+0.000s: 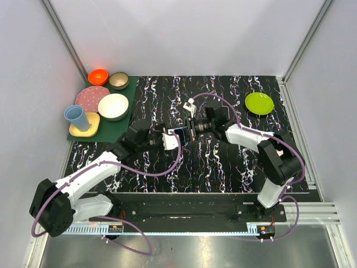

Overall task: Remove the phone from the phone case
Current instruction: Remove the phone case from the phone.

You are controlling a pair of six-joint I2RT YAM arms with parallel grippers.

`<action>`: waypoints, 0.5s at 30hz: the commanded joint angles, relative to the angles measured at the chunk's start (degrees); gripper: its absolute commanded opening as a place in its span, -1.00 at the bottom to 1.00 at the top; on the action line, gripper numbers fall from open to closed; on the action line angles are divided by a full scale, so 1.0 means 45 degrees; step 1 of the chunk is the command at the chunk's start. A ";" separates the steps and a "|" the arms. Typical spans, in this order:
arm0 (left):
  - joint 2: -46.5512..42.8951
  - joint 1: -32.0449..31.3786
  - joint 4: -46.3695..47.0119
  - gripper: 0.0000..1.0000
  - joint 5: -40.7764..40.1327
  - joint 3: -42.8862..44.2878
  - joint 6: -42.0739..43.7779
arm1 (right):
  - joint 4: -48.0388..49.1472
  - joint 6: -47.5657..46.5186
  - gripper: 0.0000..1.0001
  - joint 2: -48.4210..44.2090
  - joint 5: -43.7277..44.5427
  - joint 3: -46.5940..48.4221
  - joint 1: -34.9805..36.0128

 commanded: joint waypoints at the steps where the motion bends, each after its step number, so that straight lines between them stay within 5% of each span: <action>1: -0.0010 -0.0051 0.0415 0.40 0.0323 0.0178 0.0121 | 0.0945 0.0141 -1.00 -0.0359 -0.0514 0.0615 0.0133; 9: 0.0107 -0.0051 0.0062 -0.02 0.0772 0.0373 0.0064 | 0.0945 -0.0112 -1.00 -0.0437 -0.0338 0.0537 0.0134; 13: 0.0205 -0.0051 -0.0055 -0.56 0.1183 0.0588 -0.0385 | 0.1140 -0.0424 -1.00 -0.0593 0.0013 0.0361 0.0153; 15: 0.0225 -0.0031 -0.0075 -0.65 0.1513 0.0666 -0.0678 | 0.1140 -0.0581 -1.00 -0.0710 0.0150 0.0283 0.0133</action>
